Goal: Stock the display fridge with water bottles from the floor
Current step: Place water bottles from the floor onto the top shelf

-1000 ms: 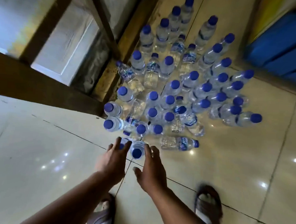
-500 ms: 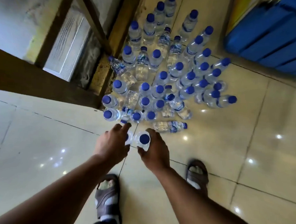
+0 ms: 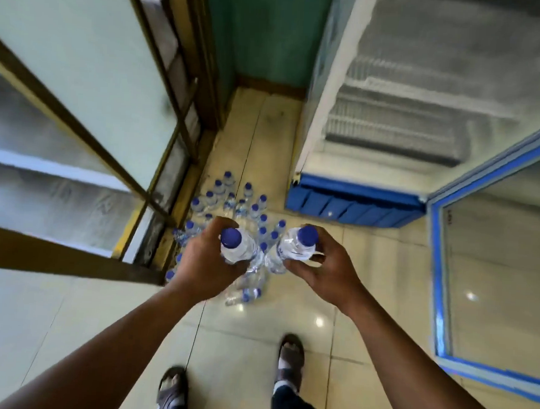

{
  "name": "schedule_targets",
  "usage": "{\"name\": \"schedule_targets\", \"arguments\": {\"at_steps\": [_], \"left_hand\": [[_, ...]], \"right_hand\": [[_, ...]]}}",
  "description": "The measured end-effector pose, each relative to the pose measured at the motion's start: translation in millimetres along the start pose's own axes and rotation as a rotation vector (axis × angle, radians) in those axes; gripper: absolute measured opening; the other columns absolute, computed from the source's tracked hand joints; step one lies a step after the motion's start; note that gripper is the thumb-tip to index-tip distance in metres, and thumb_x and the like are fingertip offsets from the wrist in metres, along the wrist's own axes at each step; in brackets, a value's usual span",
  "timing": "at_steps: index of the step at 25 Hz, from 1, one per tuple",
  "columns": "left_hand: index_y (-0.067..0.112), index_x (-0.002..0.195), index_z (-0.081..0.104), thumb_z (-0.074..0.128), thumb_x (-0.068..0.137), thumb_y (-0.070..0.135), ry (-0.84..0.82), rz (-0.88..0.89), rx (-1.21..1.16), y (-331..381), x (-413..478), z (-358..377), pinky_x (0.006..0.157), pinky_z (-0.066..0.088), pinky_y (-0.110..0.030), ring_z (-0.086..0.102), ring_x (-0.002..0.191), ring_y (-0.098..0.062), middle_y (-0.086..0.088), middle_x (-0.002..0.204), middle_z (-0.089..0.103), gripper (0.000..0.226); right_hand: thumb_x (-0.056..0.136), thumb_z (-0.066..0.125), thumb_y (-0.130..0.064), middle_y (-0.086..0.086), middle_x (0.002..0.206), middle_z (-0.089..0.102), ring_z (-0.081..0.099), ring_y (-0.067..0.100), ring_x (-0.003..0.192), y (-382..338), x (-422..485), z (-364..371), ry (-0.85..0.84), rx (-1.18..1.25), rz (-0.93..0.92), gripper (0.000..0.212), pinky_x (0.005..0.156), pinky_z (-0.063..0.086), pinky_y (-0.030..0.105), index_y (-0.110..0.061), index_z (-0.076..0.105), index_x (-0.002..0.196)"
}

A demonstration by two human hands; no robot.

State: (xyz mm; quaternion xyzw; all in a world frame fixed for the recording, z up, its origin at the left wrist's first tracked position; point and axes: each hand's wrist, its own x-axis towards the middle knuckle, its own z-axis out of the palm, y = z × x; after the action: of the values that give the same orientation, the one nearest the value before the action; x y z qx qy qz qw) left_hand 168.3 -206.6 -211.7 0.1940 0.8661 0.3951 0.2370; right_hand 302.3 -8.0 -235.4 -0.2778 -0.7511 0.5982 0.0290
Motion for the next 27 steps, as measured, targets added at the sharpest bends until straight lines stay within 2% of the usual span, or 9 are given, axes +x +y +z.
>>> {"name": "schedule_targets", "arguments": {"at_steps": [3, 5, 7, 11, 16, 20, 22, 24, 27], "left_hand": [[0.028, 0.107, 0.059, 0.091, 0.064, 0.016, 0.069, 0.104, -0.258, 115, -9, -22, 0.071, 0.059, -0.025, 0.069, 0.082, -0.006, 0.008, 0.092, 0.072, 0.055], [0.027, 0.107, 0.063, 0.089, 0.067, 0.01, 0.069, 0.181, -0.419, 182, -10, -31, 0.078, 0.058, -0.033, 0.072, 0.088, -0.014, 0.004, 0.096, 0.074, 0.05], [0.026, 0.11, 0.065, 0.088, 0.067, 0.015, 0.048, 0.243, -0.532, 239, -6, -38, 0.086, 0.056, -0.039, 0.072, 0.095, -0.019, 0.001, 0.102, 0.075, 0.05], [0.019, 0.118, 0.062, 0.08, 0.069, 0.019, -0.031, 0.375, -0.679, 333, 8, -49, 0.093, 0.053, -0.039, 0.07, 0.102, -0.017, 0.0, 0.108, 0.074, 0.052], [0.02, 0.127, 0.057, 0.069, 0.08, 0.03, -0.157, 0.477, -0.839, 415, 31, -69, 0.095, 0.051, -0.053, 0.068, 0.108, -0.029, -0.007, 0.116, 0.071, 0.049], [0.029, 0.117, 0.061, 0.06, 0.084, 0.046, -0.177, 0.498, -0.898, 460, 52, -76, 0.093, 0.051, -0.059, 0.066, 0.108, -0.034, -0.008, 0.116, 0.07, 0.038], [0.031, 0.115, 0.06, 0.059, 0.084, 0.052, -0.167, 0.495, -0.88, 477, 65, -77, 0.095, 0.049, -0.059, 0.067, 0.107, -0.031, -0.006, 0.113, 0.071, 0.038], [0.032, 0.117, 0.058, 0.068, 0.078, 0.057, -0.143, 0.514, -0.824, 493, 79, -76, 0.092, 0.053, -0.054, 0.07, 0.101, -0.025, -0.003, 0.111, 0.071, 0.048], [0.028, 0.114, 0.054, 0.088, 0.064, 0.025, -0.045, 0.525, -0.68, 515, 107, -73, 0.068, 0.058, -0.024, 0.072, 0.083, -0.013, -0.001, 0.1, 0.071, 0.06]], "right_hand": [[0.074, 0.082, -0.03, -0.003, 0.117, 0.071, 0.067, 0.018, 0.109, -88, -19, -92, 0.031, 0.164, -0.094, 0.055, 0.099, 0.052, 0.042, -0.03, 0.06, 0.124], [0.079, 0.077, -0.02, 0.003, 0.121, 0.069, 0.065, 0.022, 0.113, -136, -25, -143, 0.05, 0.27, -0.168, 0.054, 0.096, 0.053, 0.039, -0.019, 0.057, 0.129], [0.082, 0.072, -0.016, 0.008, 0.122, 0.068, 0.065, 0.023, 0.112, -178, -25, -182, 0.044, 0.375, -0.238, 0.047, 0.089, 0.054, 0.035, -0.009, 0.057, 0.126], [0.08, 0.077, -0.032, 0.022, 0.121, 0.066, 0.066, 0.036, 0.104, -244, -21, -230, 0.027, 0.653, -0.285, 0.05, 0.081, 0.056, 0.049, -0.01, 0.064, 0.123], [0.096, 0.045, -0.043, 0.019, 0.115, 0.07, 0.07, 0.036, 0.099, -308, -18, -271, 0.136, 0.663, -0.27, 0.05, 0.074, 0.057, 0.043, -0.009, 0.062, 0.129], [0.076, 0.071, -0.03, 0.018, 0.097, 0.07, 0.069, 0.031, 0.081, -345, -7, -300, 0.164, 0.628, -0.361, 0.049, 0.07, 0.056, 0.043, -0.003, 0.065, 0.117], [0.067, 0.076, -0.008, 0.018, 0.093, 0.068, 0.067, 0.034, 0.083, -358, 9, -321, 0.209, 0.534, -0.448, 0.05, 0.075, 0.056, 0.045, 0.002, 0.062, 0.115], [0.068, 0.078, -0.002, 0.017, 0.098, 0.07, 0.066, 0.035, 0.09, -371, 31, -346, 0.293, 0.473, -0.504, 0.053, 0.085, 0.055, 0.047, -0.002, 0.06, 0.118], [0.076, 0.077, 0.006, 0.009, 0.111, 0.072, 0.07, 0.026, 0.101, -399, 77, -392, 0.442, 0.432, -0.57, 0.06, 0.089, 0.057, 0.04, -0.016, 0.056, 0.127]]}}
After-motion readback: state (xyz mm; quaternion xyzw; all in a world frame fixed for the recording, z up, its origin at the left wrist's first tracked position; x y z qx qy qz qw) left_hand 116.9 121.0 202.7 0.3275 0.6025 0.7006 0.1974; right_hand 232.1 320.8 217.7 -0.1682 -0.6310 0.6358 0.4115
